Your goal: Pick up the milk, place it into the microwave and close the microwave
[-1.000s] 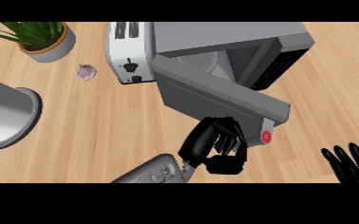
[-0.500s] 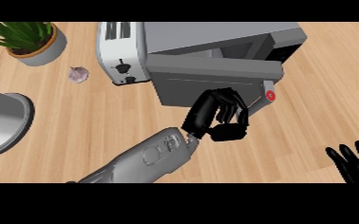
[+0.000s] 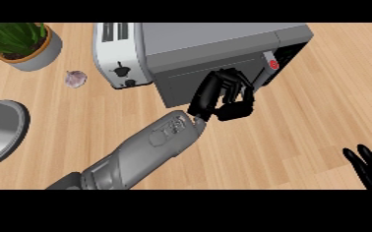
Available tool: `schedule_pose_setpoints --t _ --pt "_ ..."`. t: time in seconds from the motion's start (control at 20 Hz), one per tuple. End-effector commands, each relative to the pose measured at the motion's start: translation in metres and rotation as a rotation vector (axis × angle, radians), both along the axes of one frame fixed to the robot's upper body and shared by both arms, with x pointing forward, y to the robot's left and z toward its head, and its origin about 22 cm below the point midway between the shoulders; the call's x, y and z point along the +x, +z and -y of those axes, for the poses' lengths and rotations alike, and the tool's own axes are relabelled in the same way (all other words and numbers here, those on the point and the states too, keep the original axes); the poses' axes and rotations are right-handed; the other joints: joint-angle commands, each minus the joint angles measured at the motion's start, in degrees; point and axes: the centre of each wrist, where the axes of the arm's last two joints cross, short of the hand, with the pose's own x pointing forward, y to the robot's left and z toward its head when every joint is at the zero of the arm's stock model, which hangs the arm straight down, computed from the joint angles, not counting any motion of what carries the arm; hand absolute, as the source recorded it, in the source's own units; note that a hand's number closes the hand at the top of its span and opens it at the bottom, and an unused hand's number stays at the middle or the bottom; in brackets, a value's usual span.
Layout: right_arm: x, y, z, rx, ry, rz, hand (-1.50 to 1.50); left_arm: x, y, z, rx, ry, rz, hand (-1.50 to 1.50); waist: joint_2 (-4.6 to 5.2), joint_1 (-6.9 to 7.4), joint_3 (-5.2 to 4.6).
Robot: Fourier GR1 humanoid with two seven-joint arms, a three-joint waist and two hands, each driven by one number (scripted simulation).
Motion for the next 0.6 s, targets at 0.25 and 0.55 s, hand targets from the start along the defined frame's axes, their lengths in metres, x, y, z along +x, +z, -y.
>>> schedule_pose_setpoints --t 0.25,0.55 --pt "0.003 0.013 0.002 -0.003 0.018 0.02 -1.5 0.02 0.007 -0.006 -0.085 0.06 -0.023 1.5 0.83 -1.99 0.06" --pt "0.004 0.019 0.001 0.012 0.043 0.03 -1.5 0.024 0.001 -0.013 -0.132 0.119 -0.099 1.5 0.87 -2.18 0.14"
